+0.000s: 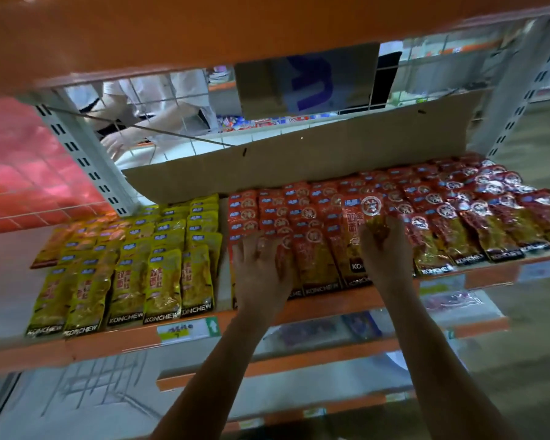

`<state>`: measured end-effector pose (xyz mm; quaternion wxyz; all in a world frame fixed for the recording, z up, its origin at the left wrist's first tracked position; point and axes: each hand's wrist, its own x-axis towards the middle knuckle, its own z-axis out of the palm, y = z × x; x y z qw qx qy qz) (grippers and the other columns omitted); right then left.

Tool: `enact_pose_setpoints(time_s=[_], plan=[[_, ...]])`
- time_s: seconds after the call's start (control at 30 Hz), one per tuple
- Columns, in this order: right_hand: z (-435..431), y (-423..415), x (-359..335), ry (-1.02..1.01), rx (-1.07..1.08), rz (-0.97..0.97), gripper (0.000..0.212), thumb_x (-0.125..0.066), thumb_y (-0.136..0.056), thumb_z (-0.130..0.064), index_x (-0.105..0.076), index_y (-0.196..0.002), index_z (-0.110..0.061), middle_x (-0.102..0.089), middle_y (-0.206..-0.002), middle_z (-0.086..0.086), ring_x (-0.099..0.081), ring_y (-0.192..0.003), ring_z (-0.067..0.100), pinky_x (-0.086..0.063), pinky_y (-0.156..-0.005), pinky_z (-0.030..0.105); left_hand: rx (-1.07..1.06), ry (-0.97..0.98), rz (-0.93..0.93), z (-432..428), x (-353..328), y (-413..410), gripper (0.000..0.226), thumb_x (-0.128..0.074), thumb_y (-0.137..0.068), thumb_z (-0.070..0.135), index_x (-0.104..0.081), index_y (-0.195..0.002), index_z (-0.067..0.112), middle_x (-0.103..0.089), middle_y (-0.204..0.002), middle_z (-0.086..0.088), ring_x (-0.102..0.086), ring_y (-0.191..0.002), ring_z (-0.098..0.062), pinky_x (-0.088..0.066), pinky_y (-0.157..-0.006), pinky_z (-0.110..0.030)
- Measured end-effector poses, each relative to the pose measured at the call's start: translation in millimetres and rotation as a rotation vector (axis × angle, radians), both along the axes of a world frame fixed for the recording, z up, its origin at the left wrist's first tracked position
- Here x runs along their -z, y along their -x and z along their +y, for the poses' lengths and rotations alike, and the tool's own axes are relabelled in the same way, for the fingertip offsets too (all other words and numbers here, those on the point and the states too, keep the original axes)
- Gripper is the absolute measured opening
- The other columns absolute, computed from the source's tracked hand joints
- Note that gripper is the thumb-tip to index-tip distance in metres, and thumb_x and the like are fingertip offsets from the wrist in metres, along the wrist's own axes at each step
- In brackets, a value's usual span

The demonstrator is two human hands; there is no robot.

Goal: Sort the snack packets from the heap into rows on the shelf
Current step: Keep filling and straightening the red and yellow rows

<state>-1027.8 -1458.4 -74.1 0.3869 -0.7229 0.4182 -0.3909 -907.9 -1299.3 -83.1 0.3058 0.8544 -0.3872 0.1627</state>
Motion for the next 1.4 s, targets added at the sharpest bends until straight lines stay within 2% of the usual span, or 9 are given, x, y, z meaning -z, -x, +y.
enact_pose_setpoints(time_s=[0.1,0.2,0.33,0.5,0.67,0.8,1.13,1.3,1.4], plan=[[-16,16,1,0.041,0.007,0.033,0.029,-0.057,-0.094,-0.022,-0.051,-0.114,-0.002,-0.061,-0.089,0.011,-0.057,-0.078,0.025,-0.039,-0.067,0.031,0.073,-0.017,0.02,-20,1,20,0.029,-0.071,-0.077,0.015,-0.069,-0.106,0.01,-0.056,-0.119,-0.016,-0.05,-0.112,-0.036,-0.038,-0.096,-0.04],[-25,29,4,0.07,-0.001,0.067,0.013,-0.054,-0.094,-0.016,-0.05,-0.102,-0.006,-0.058,-0.085,0.012,-0.054,-0.073,0.024,-0.03,-0.056,0.024,0.167,-0.02,0.019,-37,2,38,0.029,-0.068,-0.078,0.011,-0.07,-0.106,0.008,-0.058,-0.118,-0.015,-0.052,-0.111,-0.036,-0.045,-0.094,-0.043],[-29,38,9,0.08,-0.06,0.143,0.018,-0.052,-0.095,-0.012,-0.049,-0.11,-0.003,-0.056,-0.085,0.011,-0.049,-0.07,0.023,-0.028,-0.051,0.019,0.319,-0.089,0.057,-60,1,59,0.028,-0.064,-0.085,0.015,-0.068,-0.112,0.009,-0.061,-0.121,-0.007,-0.05,-0.118,-0.027,-0.045,-0.099,-0.04],[-30,38,9,0.034,-0.105,0.186,0.015,-0.049,-0.096,-0.009,-0.046,-0.107,0.001,-0.054,-0.09,0.012,-0.051,-0.078,0.025,-0.032,-0.065,0.029,0.411,-0.219,-0.013,-74,11,71,0.03,-0.06,-0.089,0.025,-0.066,-0.116,0.013,-0.06,-0.125,-0.002,-0.045,-0.128,-0.024,-0.036,-0.109,-0.041],[-31,42,13,0.067,-0.041,0.266,0.018,-0.05,-0.092,-0.005,-0.054,-0.107,0.005,-0.054,-0.1,0.019,-0.049,-0.09,0.029,-0.032,-0.072,0.03,0.425,-0.226,-0.056,-72,14,71,0.039,-0.039,-0.093,0.037,-0.074,-0.097,0.018,-0.062,-0.121,0.002,-0.045,-0.13,-0.023,-0.035,-0.11,-0.041],[-29,42,17,0.106,0.04,0.336,0.02,-0.053,-0.092,-0.01,-0.058,-0.106,0.003,-0.053,-0.103,0.021,-0.048,-0.097,0.032,-0.035,-0.076,0.034,0.446,-0.218,-0.068,-70,17,70,0.029,-0.051,-0.093,0.032,-0.075,-0.089,0.017,-0.063,-0.125,0.001,-0.044,-0.132,-0.025,-0.035,-0.109,-0.044],[-8,39,14,0.192,0.139,0.417,0.038,-0.06,-0.084,-0.008,-0.051,-0.119,0.002,-0.05,-0.118,0.025,-0.042,-0.11,0.039,-0.035,-0.093,0.047,0.407,-0.119,0.048,-53,17,68,0.024,-0.057,-0.093,0.027,-0.07,-0.109,0.014,-0.054,-0.136,-0.004,-0.04,-0.134,-0.022,-0.036,-0.11,-0.039],[29,4,5,0.364,0.008,0.257,0.035,-0.061,-0.082,-0.011,-0.058,-0.115,0.001,-0.058,-0.112,0.023,-0.05,-0.106,0.041,-0.035,-0.095,0.044,0.297,-0.083,0.097,-22,-2,44,0.039,-0.062,-0.08,0.014,-0.063,-0.119,0.01,-0.055,-0.131,-0.01,-0.051,-0.122,-0.031,-0.045,-0.1,-0.047],[55,-31,12,0.397,-0.138,0.334,0.04,-0.053,-0.088,-0.022,-0.054,-0.126,-0.008,-0.057,-0.123,0.013,-0.05,-0.114,0.031,-0.03,-0.101,0.037,0.185,-0.101,0.111,13,-13,16,0.051,-0.066,-0.073,0.008,-0.06,-0.124,0.008,-0.056,-0.13,-0.013,-0.051,-0.121,-0.034,-0.044,-0.1,-0.046]])
